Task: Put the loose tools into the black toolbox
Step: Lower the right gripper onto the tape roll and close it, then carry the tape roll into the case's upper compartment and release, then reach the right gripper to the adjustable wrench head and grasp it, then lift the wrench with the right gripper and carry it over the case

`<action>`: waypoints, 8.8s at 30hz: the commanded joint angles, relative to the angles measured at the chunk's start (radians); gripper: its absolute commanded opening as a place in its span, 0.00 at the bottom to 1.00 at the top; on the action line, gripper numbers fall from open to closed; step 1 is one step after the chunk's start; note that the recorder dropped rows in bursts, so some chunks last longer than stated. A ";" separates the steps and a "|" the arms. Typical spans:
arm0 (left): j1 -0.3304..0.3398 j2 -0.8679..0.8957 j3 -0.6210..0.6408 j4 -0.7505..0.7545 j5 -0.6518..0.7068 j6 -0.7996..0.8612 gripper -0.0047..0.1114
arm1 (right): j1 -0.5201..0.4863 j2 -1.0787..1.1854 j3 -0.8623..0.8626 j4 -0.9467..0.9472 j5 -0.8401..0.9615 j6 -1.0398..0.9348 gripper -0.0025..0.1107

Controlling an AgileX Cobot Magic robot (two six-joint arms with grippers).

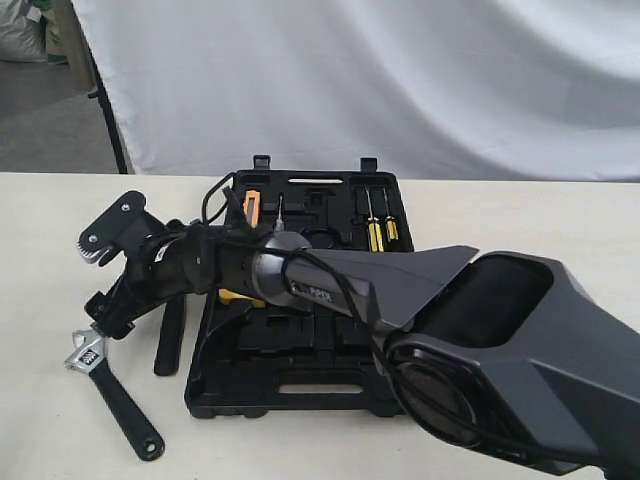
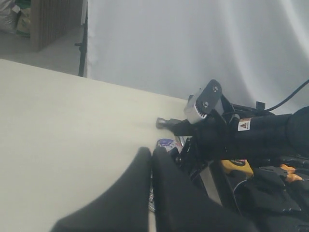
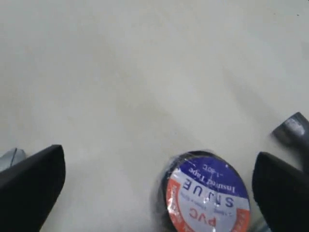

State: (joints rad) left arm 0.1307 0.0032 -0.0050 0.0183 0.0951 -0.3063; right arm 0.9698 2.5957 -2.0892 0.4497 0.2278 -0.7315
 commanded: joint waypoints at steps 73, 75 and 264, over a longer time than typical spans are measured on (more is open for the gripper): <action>0.025 -0.003 -0.003 0.004 -0.007 -0.005 0.05 | -0.055 0.000 -0.168 0.090 0.336 -0.021 0.02; 0.025 -0.003 -0.003 0.004 -0.007 -0.005 0.05 | -0.060 -0.047 -0.187 0.087 0.398 -0.014 0.02; 0.025 -0.003 -0.003 0.004 -0.007 -0.005 0.05 | 0.115 -0.139 0.020 -0.045 0.444 0.248 0.02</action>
State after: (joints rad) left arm 0.1307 0.0032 -0.0050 0.0183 0.0951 -0.3063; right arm 1.0987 2.5042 -2.0673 0.4009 0.6215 -0.4890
